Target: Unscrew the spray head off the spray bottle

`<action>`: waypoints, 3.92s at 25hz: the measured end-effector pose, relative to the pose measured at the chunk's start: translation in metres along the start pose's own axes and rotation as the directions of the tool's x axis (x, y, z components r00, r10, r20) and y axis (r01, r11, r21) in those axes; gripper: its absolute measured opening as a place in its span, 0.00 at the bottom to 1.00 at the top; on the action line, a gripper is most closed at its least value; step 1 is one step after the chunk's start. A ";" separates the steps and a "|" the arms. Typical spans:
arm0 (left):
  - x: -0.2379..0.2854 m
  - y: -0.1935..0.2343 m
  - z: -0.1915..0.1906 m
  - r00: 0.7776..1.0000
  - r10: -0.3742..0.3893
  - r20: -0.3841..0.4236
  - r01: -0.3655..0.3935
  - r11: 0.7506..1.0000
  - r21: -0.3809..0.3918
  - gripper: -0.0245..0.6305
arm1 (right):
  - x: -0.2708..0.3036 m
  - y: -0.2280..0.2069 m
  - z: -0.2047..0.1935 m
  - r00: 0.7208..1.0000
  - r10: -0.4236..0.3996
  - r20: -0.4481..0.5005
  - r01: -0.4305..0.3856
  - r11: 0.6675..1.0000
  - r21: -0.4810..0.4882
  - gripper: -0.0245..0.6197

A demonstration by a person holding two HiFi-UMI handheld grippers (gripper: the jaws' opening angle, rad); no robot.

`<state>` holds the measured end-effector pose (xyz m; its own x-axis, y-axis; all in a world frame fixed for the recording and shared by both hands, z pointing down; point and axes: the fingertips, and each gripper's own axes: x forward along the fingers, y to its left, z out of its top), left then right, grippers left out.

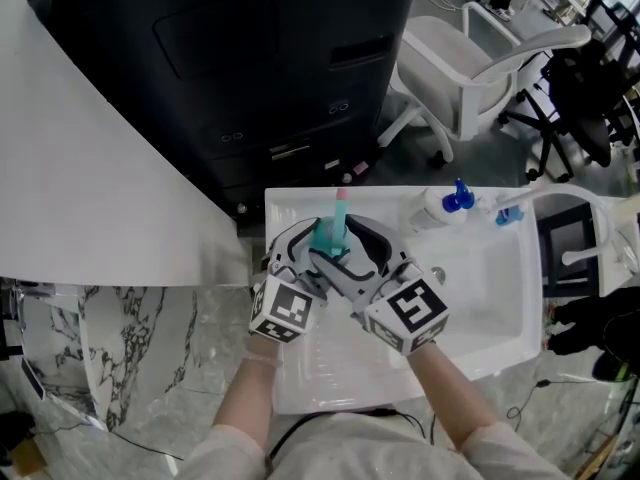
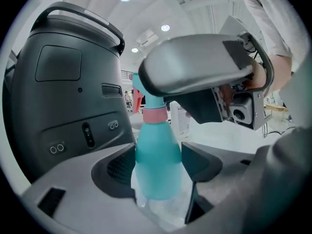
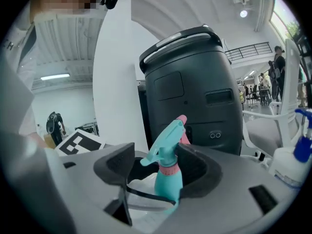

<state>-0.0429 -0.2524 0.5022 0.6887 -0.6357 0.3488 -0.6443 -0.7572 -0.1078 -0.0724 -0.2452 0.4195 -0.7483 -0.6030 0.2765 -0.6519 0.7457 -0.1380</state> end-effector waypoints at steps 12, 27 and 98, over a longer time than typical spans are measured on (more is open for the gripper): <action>0.000 0.002 -0.001 1.000 0.005 0.004 -0.004 1.000 -0.016 0.49 | -0.035 -0.049 -0.014 0.993 -0.116 -0.011 0.116 0.992 0.041 0.35; 0.002 0.002 0.001 1.000 0.010 0.008 -0.010 1.000 -0.028 0.49 | -0.006 0.012 0.000 1.000 0.007 0.028 -0.005 0.998 -0.063 0.58; 0.012 0.004 0.002 0.999 0.032 -0.008 -0.032 0.999 -0.023 0.50 | -0.032 -0.028 0.089 0.963 0.024 0.270 -0.011 0.999 -0.048 0.25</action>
<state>-0.0369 -0.2634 0.5041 0.6649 -0.6585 0.3524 -0.6739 -0.7324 -0.0971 -0.0410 -0.2721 0.3303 -0.7689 -0.6393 0.0061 -0.6369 0.7651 -0.0952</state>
